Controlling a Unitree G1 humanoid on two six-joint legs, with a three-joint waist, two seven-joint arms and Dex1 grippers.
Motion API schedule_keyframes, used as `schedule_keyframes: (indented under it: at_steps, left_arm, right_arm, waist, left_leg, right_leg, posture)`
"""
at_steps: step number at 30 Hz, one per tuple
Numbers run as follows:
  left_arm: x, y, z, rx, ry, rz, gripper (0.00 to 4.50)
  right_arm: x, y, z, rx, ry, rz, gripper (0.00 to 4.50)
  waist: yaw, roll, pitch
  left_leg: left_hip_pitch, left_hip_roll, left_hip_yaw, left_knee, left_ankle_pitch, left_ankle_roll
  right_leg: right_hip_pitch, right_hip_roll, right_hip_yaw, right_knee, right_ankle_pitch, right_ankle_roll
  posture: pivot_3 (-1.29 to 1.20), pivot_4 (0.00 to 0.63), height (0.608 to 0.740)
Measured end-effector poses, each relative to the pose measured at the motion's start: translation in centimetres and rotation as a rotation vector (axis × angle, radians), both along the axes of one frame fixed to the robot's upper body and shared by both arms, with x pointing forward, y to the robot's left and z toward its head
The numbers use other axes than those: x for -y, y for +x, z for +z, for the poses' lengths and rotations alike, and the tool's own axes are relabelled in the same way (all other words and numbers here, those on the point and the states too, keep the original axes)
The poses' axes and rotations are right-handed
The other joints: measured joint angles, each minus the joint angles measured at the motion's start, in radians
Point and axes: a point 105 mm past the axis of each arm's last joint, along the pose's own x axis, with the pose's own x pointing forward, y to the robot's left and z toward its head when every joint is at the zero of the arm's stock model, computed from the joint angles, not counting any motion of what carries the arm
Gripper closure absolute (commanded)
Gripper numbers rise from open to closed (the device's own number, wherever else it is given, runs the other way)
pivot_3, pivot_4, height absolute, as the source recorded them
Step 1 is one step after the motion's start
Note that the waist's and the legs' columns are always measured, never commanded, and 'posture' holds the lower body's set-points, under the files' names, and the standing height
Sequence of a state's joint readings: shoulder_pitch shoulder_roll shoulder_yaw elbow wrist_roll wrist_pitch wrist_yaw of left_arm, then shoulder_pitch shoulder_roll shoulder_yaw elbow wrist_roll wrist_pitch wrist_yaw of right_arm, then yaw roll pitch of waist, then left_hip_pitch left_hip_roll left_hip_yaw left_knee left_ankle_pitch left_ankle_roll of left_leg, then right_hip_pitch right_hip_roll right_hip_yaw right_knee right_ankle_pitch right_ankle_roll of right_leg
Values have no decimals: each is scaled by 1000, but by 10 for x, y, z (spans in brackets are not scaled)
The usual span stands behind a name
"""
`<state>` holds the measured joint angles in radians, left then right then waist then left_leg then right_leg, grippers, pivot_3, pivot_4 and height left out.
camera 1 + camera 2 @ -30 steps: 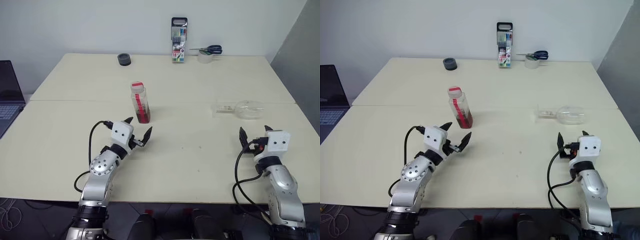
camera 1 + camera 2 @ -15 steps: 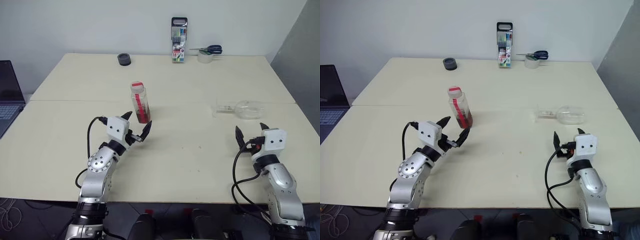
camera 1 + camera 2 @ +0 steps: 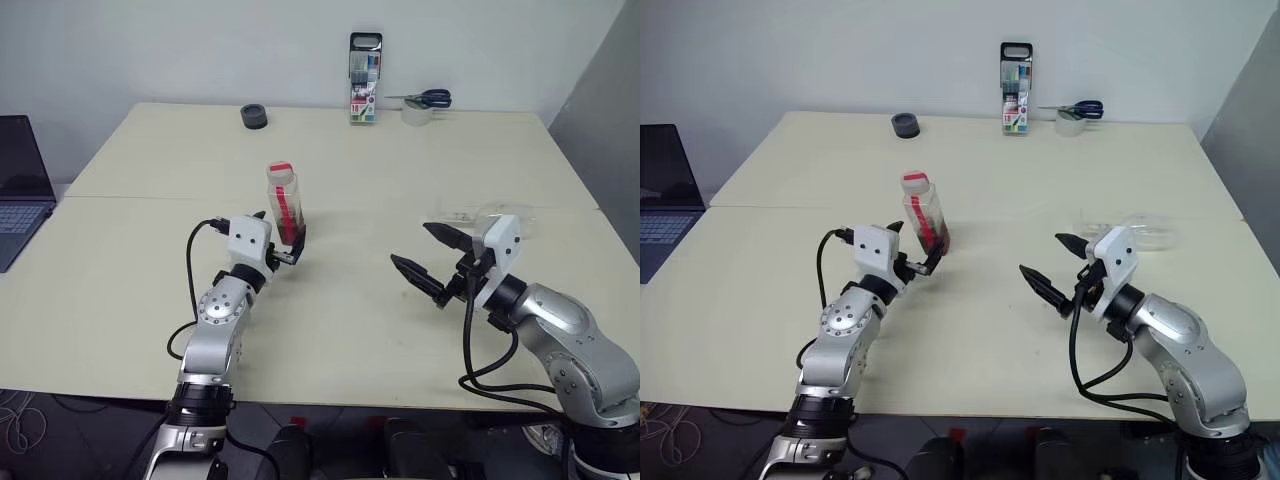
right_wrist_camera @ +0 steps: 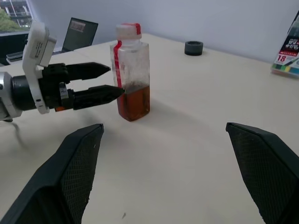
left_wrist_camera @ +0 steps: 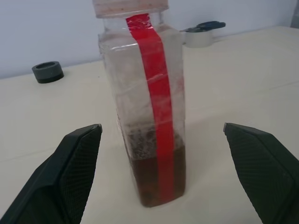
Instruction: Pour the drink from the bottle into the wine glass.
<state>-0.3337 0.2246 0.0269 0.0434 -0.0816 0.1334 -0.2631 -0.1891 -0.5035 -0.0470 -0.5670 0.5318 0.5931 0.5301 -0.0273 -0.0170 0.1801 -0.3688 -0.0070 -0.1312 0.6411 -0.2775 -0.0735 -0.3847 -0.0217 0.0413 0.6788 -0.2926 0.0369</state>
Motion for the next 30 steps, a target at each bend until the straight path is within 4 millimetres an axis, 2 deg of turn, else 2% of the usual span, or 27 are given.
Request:
schedule_keyframes:
  at_steps: [14,25,30]
  left_arm:
    - [9,16,6,2,-11,8,40]
    - [15,37,23,39,-8,48,40]
    - [19,43,27,40,-30,71,40]
  right_arm:
    - [-4,-2,4,-2,-5,17,0]
    - [-5,-3,3,-17,7,32,0]
    - [-12,-10,6,-57,59,111,0]
  waist:
    - [-1,-1,0]
    - [-1,-1,0]
    - [-1,-1,1]
  left_leg:
    - [0,0,0,0,0,0]
    - [-1,0,0,0,0,0]
    - [-1,0,-1,0,0,0]
  right_leg:
    - [0,0,-1,0,0,0]
    - [0,0,-1,0,0,0]
    - [0,0,-1,0,0,0]
  posture:
    - [0,150,740]
    - [0,150,740]
    - [0,150,740]
